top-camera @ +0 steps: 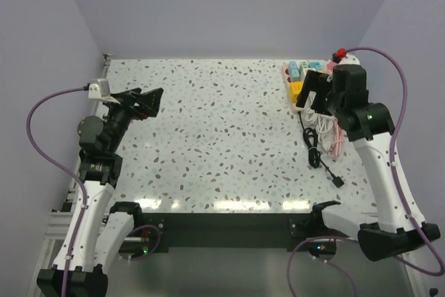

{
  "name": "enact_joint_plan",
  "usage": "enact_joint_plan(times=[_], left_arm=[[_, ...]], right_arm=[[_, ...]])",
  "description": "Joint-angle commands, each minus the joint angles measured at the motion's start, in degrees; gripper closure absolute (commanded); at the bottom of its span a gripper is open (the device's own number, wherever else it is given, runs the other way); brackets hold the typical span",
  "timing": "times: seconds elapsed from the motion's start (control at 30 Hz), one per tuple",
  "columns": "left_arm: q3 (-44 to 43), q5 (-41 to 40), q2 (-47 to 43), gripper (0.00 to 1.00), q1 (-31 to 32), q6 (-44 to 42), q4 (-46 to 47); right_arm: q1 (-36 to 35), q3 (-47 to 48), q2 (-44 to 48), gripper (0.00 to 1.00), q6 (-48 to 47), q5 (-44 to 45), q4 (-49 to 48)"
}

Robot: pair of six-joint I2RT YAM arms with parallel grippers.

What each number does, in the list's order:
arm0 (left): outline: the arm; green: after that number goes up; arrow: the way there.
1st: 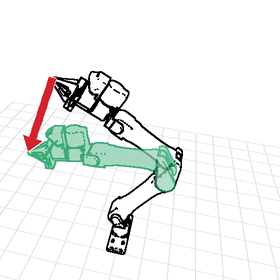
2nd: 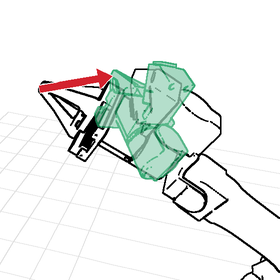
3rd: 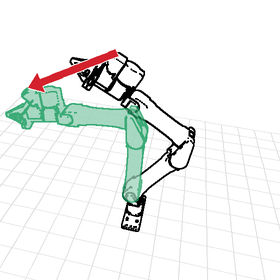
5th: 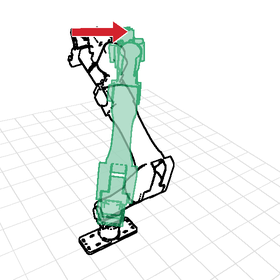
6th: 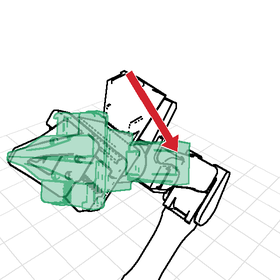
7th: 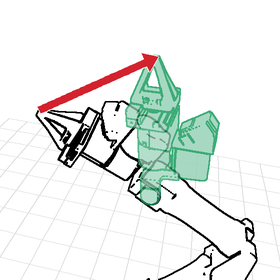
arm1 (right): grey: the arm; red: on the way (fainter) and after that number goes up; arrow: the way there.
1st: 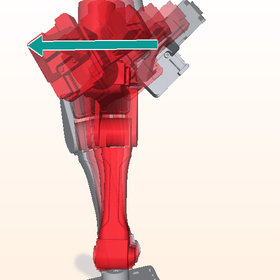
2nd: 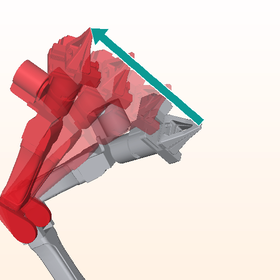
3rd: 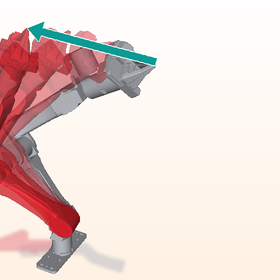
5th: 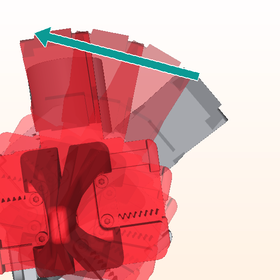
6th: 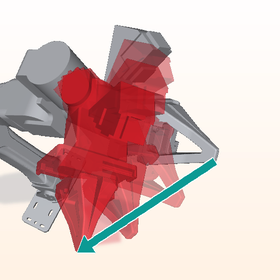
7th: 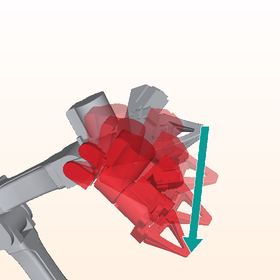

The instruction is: Pull the plug off the socket

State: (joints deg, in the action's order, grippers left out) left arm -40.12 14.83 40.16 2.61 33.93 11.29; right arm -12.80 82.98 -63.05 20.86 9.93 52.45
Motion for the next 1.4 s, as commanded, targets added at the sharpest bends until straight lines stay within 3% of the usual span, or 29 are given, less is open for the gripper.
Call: enact_joint_plan(times=[0.0, 0.23, 0.37, 0.6, 0.93, 1.27, 1.37], left_arm=[[-3.7, 2.1, 0.8, 0.00, 0.4, -2.7, -4.8], [-5.4, 2.7, 2.0, 0.00, 0.4, -5.6, -11.2], [-4.4, 4.8, 2.6, 0.00, 0.5, -6.2, -15.0], [-4.3, 4.6, 4.7, 0.00, 0.6, -7.6, -18.4], [-4.2, 3.9, 5.2, 0.00, 0.6, -9.6, -20.6], [-3.2, 3.5, 7.5, 0.00, 0.6, -10.0, -19.1], [-3.2, 3.4, 8.2, 0.00, 0.6, -9.9, -19.1]], right_arm=[[0.1, 2.5, -4.2, 0.02, 0.2, 4.1, 0.8], [0.0, 7.0, -18.4, 0.02, -2.7, 11.9, -2.8], [0.1, 8.2, -26.5, 0.02, -9.2, 12.1, -9.8], [0.1, 15.0, -40.6, 0.02, -13.5, 16.2, -11.6], [5.8, 22.6, -53.4, 0.02, -12.9, 11.2, -13.1], [7.9, 25.9, -61.7, 0.02, -11.9, -2.3, -14.0], [8.0, 27.0, -63.1, 0.11, -11.5, -1.1, -12.6]])
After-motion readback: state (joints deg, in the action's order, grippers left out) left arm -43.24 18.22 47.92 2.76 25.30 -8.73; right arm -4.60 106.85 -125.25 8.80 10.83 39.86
